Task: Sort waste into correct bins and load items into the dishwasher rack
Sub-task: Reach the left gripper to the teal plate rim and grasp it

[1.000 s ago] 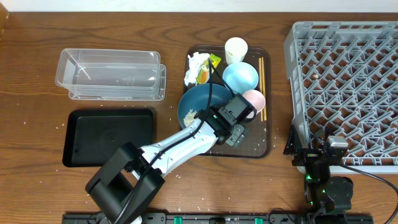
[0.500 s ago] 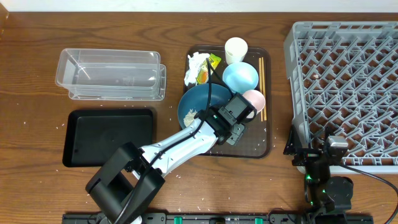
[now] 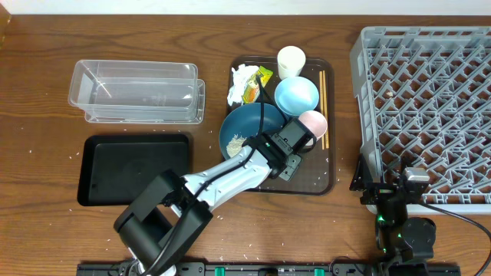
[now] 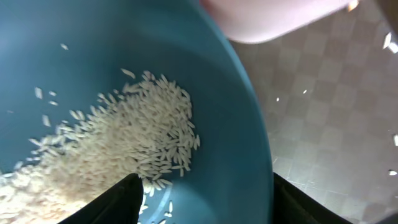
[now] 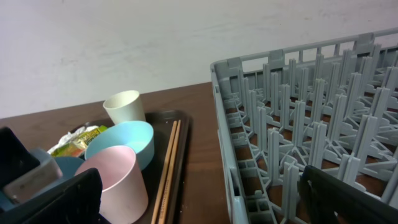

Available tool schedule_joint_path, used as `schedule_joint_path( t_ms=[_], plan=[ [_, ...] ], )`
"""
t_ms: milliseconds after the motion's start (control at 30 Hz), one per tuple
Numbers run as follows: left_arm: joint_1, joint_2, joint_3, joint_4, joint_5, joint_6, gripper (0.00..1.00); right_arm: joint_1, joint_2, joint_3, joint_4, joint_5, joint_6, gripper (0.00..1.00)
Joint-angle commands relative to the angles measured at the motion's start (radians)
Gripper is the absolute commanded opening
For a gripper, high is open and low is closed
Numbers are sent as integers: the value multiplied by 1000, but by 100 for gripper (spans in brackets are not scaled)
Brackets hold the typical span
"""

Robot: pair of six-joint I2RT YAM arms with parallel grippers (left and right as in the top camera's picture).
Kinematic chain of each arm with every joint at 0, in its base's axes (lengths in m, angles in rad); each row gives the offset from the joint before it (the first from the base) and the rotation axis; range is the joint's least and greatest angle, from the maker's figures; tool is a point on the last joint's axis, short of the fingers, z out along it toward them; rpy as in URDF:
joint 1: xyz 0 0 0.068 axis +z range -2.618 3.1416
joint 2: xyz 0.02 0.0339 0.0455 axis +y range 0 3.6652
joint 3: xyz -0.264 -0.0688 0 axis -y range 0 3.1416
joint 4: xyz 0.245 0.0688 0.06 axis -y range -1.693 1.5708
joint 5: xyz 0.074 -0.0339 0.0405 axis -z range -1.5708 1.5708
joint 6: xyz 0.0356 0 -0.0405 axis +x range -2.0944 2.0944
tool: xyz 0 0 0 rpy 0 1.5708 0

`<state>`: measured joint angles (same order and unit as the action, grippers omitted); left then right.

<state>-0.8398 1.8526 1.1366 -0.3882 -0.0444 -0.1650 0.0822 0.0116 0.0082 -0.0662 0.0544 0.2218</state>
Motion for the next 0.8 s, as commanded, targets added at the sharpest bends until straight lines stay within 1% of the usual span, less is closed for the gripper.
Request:
schedule_joint_path(
  t_ms=[0,67,233,367,433,567,767],
  plan=[
    [-8,20,-19,-2,13,-16,64,-7,-6,-3,-2,9,-14,99],
    [-9,19,-19,2,13,-16,64,-7,-6,-3,-2,9,-14,99],
    [-9,13,-18,5,6,-16,58,-7,-6,-3,-2,9,-14,99],
    [-9,7,-18,5,6,-12,55,-7,-6,-3,-2,9,-14,99],
    [-9,1,-18,5,6,-12,52,-7,-6,-3,-2,9,-14,99],
    [-9,-14,-18,5,1,-12,49,-7,-6,-3,-2,9,-14,99],
    [-9,-18,-18,2,-2,-12,28,-7,-6,-3,-2,9,-14,99]
  ],
)
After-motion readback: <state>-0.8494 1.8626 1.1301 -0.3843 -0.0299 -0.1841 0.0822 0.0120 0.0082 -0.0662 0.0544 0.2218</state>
